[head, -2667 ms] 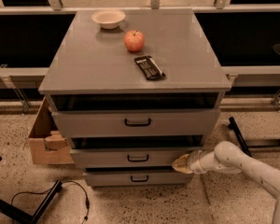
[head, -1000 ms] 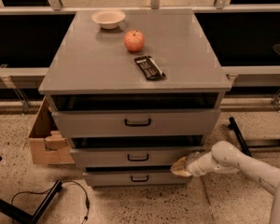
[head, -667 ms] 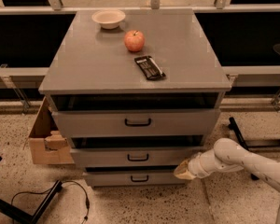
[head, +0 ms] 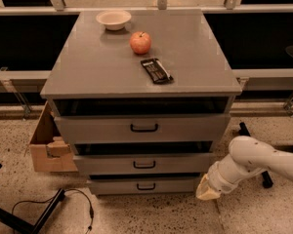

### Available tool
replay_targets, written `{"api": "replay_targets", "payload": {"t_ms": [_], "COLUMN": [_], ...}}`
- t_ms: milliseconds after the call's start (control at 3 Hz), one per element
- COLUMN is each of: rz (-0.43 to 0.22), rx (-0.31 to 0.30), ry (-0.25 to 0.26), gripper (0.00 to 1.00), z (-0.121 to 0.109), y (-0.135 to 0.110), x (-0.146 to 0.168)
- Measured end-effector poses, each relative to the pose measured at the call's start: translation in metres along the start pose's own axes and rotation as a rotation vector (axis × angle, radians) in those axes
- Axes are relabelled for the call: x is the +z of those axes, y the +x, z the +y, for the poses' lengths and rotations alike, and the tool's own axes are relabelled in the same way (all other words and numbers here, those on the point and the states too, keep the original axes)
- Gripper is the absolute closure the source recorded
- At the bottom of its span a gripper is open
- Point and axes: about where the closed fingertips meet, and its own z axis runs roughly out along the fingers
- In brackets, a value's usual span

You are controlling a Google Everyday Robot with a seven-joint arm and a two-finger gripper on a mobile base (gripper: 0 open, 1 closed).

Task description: Close middle drawer

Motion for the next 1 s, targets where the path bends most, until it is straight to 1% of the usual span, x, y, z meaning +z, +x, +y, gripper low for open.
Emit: {"api": "replay_targets", "payload": {"t_ms": [333, 667, 1000], "rz": [0.101, 0.157, 0.177], "rx": [-0.01, -0.01, -0.003], "ry": [-0.001, 0.092, 0.237], "gripper": [1.0, 1.0, 1.0], "z": [0.035, 0.05, 0.059], "y": [-0.006, -0.007, -0.002], "x": [-0.065, -0.134, -0.18]}}
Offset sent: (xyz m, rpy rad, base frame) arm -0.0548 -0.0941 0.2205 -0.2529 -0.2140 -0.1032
